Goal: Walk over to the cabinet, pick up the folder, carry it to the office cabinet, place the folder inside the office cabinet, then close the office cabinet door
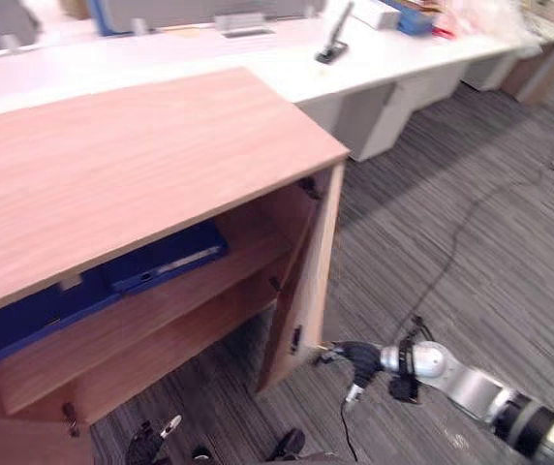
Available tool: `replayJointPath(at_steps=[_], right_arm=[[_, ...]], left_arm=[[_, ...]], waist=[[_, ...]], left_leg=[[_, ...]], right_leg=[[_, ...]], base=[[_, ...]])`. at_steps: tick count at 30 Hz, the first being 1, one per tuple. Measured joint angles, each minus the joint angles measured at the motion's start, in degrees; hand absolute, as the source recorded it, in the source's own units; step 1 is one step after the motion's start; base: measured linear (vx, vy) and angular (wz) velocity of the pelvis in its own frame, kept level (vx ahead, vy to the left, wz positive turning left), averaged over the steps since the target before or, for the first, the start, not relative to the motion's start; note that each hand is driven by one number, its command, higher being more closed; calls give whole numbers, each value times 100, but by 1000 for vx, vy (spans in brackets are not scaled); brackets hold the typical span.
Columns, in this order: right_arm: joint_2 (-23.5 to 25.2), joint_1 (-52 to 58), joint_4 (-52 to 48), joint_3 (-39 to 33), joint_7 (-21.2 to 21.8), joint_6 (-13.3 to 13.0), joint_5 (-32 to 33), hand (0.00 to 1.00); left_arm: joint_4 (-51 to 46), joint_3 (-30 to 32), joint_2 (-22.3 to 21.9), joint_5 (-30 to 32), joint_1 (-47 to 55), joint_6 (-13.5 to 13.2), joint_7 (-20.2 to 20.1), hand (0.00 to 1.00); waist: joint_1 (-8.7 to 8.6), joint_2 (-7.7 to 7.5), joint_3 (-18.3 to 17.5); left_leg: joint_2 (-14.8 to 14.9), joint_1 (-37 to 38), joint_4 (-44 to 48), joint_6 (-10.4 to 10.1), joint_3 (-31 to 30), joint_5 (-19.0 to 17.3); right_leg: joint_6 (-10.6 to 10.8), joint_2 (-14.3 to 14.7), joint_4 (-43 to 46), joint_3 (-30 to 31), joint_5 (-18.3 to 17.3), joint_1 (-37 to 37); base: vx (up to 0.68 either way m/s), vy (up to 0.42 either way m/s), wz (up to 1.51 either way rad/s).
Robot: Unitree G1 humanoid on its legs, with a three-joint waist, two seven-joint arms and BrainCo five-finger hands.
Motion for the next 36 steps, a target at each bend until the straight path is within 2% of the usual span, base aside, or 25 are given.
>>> replayJointPath(at_steps=[5, 8, 11, 12, 14, 15, 16, 17, 18, 19, 21, 23, 24, 25, 26, 28, 30, 32, 34, 36], right_arm=[[-310, 2, -96, -51, 154, -117, -488, 0], [-311, 52, -57, -52, 193, -116, -966, 0], [15, 49, 315, -52, 205, -111, -1254, 0], [341, 56, 745, -96, 180, -107, -1406, 0], [706, 100, 1220, -202, 93, -106, -1666, 0], [1023, 235, 1563, -427, -32, -105, -1901, 0], [1234, 359, 1771, -651, -123, -105, -2049, 0], [1541, 583, 2033, -1045, -271, -116, -2139, 0], [1714, 727, 2140, -1213, -386, -121, -2218, 0], [2025, 947, 2389, -1455, -623, -128, -2241, 0], [2493, 1027, 2973, -1680, -976, -135, -2242, 0], [2742, 1011, 3358, -1691, -1102, -187, -2234, 0], [2998, 1012, 3610, -1707, -1205, -239, -2213, 0], [3261, 1000, 3883, -1749, -1306, -253, -1987, 0], [3381, 999, 4020, -1871, -1354, -267, -1852, 0], [3620, 1087, 4544, -2164, -1600, -249, -996, 0], [3647, 1094, 4724, -2223, -1751, -237, -604, 0], [3726, 1133, 4744, -2594, -1938, -247, -74, 0], [3748, 1114, 4819, -2732, -2036, -303, 245, 0], [3853, 1024, 5118, -2802, -2120, -324, 270, 0]], left_arm=[[30, 755, 71, 28, 394, 63, 102, 0], [81, 924, 59, 47, 347, 86, 110, 0], [90, 919, -46, 56, 312, 88, 106, 0], [87, 892, -143, 104, 294, 90, 106, 0], [89, 805, -188, 172, 275, 90, 110, 0], [85, 671, -175, 169, 251, 87, 123, 0], [84, 580, -166, 158, 233, 81, 147, 0], [93, 456, -140, 140, 197, 80, 206, 0], [97, 421, -101, 132, 154, 79, 249, 0], [85, 374, -50, 114, 37, 66, 309, 0], [11, 273, -62, -9, -81, -12, 397, 0], [-109, 218, -60, -47, -85, -47, 431, 0], [-131, 183, -30, -83, -94, -81, 444, 0], [-119, 170, -66, -106, -32, -86, 452, 0], [-94, 168, -163, -118, -20, -77, 461, 0], [0, 224, -409, -388, 202, -89, 487, 0], [59, 223, -404, -567, 240, -89, 484, 0], [116, 225, -374, -731, 236, -105, 484, 0], [124, 209, -376, -814, 225, -135, 484, 0], [125, 198, -404, -954, 226, -158, 489, 0]], waist=[[114, -65, -40], [178, -77, -46], [243, -79, -40], [303, -65, -23], [321, -52, -9], [344, -33, 2], [340, 17, 39], [306, 39, 67], [270, 39, 67], [197, 41, 70], [155, 40, 80], [181, -12, 98], [265, -100, 111], [360, -58, 101], [350, 55, 107], [332, 242, 37], [316, 276, 25], [298, 264, 31], [299, 268, 34], [325, 289, 55]], left_leg=[[-160, -108, -23, 70, -619, 45], [-152, -118, -20, 80, -963, 51], [-147, -120, -12, 81, -1273, 52], [-144, -130, 1, 80, -1476, 52], [-138, -162, 35, 81, -1745, 51], [-139, -187, 84, 81, -2002, 52], [-112, -209, 125, 90, -2223, 57], [-76, -267, 192, 92, -2566, 56], [-76, -321, 249, 92, -2777, 56], [-120, -446, 373, 78, -3185, 55], [-271, -613, 586, -40, -3768, 31], [-361, -709, 729, -217, -4053, -24], [-396, -739, 746, -352, -4199, -34], [-291, -780, 673, -475, -4233, 5], [-193, -817, 651, -519, -4272, 28], [118, -792, 459, -682, -4330, 124], [246, -731, 440, -779, -4333, 165], [383, -690, 405, -839, -4363, 193], [390, -711, 388, -907, -4439, 247], [363, -731, 390, -939, -4555, 298]], right_leg=[[34, -184, 57, -336, 23, 175], [52, -237, 196, -364, 8, 299], [148, -329, 443, -634, -133, 430], [161, -422, 730, -655, -271, 465], [84, -538, 1170, -500, -451, 456], [-30, -642, 1602, 2, -542, 362], [-50, -718, 2069, 588, -603, 198], [73, -723, 2634, 1666, -926, -129], [151, -602, 2631, 2187, -1197, -175], [298, -430, 2515, 2958, -1464, -171], [452, -393, 2231, 3591, -1572, -104], [529, -405, 1841, 3633, -1437, -25], [877, -428, 1657, 3605, -1541, 56], [923, -302, 1315, 3580, -1672, 177], [876, -172, 1233, 3537, -1635, 176], [774, 150, 1109, 3447, -1572, 262], [748, 291, 1051, 3431, -1556, 363], [677, 454, 894, 3366, -1511, 512], [631, 488, 801, 3249, -1482, 591], [610, 494, 757, 3113, -1469, 674]], base=[[78, 106, 60], [92, 93, 60], [76, 61, 61], [83, 80, 66], [77, 76, 85], [84, 80, 105], [82, 111, 128], [42, 51, 118], [21, -22, 164], [3, -88, 167], [-10, -176, 170], [-37, -267, 103], [-37, -329, 56], [-29, -342, 36], [-30, -319, 7], [-9, -289, 7], [16, -159, 6], [-22, -126, 14], [-43, -51, 29], [-58, -17, 35]])
